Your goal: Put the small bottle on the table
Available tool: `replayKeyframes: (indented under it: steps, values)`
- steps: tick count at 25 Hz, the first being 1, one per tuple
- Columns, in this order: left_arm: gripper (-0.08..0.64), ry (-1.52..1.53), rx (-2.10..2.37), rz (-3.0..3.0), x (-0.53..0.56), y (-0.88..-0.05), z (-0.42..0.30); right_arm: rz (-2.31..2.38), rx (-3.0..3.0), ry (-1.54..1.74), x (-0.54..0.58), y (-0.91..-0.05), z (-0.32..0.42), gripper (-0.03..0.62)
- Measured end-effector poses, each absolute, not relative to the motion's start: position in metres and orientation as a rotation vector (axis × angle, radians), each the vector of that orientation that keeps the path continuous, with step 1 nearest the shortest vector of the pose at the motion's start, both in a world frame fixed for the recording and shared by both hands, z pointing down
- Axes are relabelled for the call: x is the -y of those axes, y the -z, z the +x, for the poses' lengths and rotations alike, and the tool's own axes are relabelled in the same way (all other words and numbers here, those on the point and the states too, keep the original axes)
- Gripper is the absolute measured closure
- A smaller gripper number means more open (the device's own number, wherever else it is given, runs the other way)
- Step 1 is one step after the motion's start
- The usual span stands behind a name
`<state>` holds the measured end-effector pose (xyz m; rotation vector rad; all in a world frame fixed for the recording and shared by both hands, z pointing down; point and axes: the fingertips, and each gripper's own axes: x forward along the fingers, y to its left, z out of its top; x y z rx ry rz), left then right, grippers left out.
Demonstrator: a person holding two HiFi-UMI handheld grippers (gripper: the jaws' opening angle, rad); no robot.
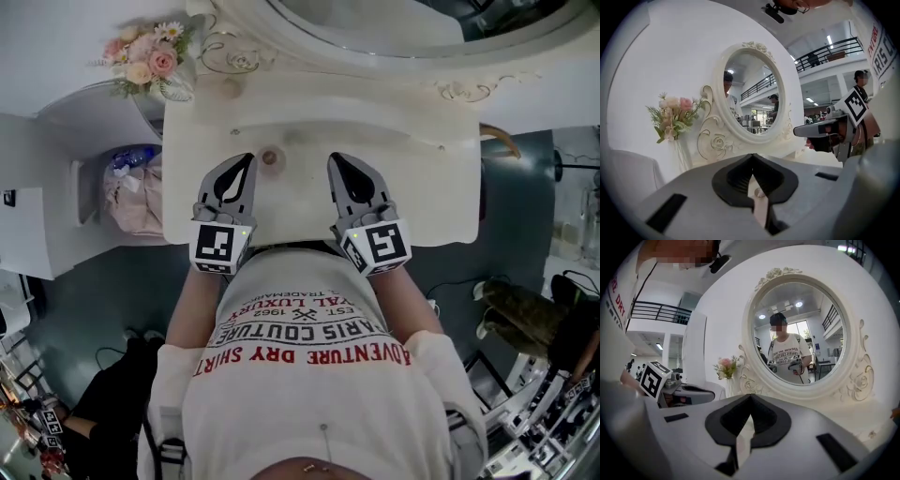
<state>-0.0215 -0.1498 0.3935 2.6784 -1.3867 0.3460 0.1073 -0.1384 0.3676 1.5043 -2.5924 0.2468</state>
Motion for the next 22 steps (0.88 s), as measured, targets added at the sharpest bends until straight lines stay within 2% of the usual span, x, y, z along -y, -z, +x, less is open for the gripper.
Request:
replayKeyframes:
  steps: [15, 22]
  values:
    - [0.552, -0.215, 1.451, 2.808, 0.136, -0.293, -0.052, 1.576, 2.672, -0.054, 0.127, -0.297, 0.098, 0.594]
    - [0.552, -0.194, 1.486, 2.804, 0.134, -0.286, -0.070, 1.564, 2.673, -0.029, 0.123, -0.292, 0.091, 0.594]
